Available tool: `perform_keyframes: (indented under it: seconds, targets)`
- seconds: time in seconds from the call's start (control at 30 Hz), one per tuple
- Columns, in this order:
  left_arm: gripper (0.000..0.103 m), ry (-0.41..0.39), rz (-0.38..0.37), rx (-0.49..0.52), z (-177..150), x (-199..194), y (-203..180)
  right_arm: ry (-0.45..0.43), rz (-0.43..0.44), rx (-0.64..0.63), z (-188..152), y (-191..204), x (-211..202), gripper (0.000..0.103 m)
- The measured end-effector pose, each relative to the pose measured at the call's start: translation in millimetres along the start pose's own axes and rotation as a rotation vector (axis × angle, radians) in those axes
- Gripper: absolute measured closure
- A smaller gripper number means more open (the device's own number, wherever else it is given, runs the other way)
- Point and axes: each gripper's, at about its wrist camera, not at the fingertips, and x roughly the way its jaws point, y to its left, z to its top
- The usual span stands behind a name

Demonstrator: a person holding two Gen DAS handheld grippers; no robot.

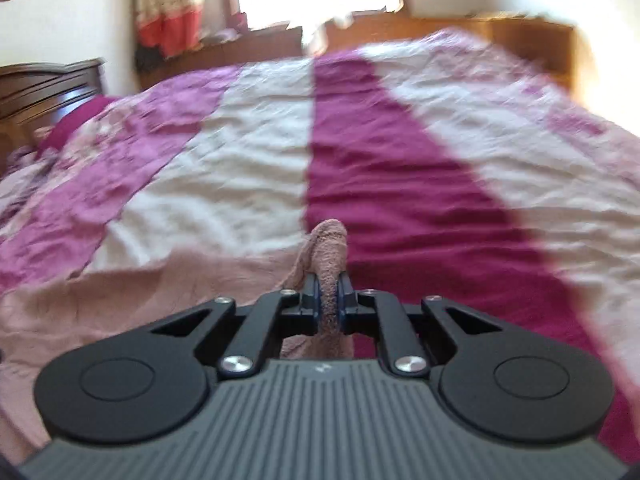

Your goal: Fold small clothes

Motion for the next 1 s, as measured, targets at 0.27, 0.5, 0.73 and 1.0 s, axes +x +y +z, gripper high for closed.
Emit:
perform_keyframes:
  seconds: [0.27,0.5,0.73,1.0]
  targets:
    - [0.077,0.056,0.032,0.038,-5.0,18.6,-5.8,0.101,-0.078,-0.023,-4.5,-3.1,23.3,0.083]
    - [0.073,0.058,0.010,0.004,-2.6,9.0,-0.2,0.108,0.012,0.046,-3.5,-19.4,-30.7,0.072]
    - [0.062,0.046,-0.013,-0.009,-3.5,-12.6,0.0,0.160,0.101,0.046,-32.1,-14.7,-76.6,0.072]
    - [0.054,0.070,-0.011,0.002,-12.3,-21.7,-3.4,0.206,0.105,0.039,-64.8,-7.0,-83.0,0.084]
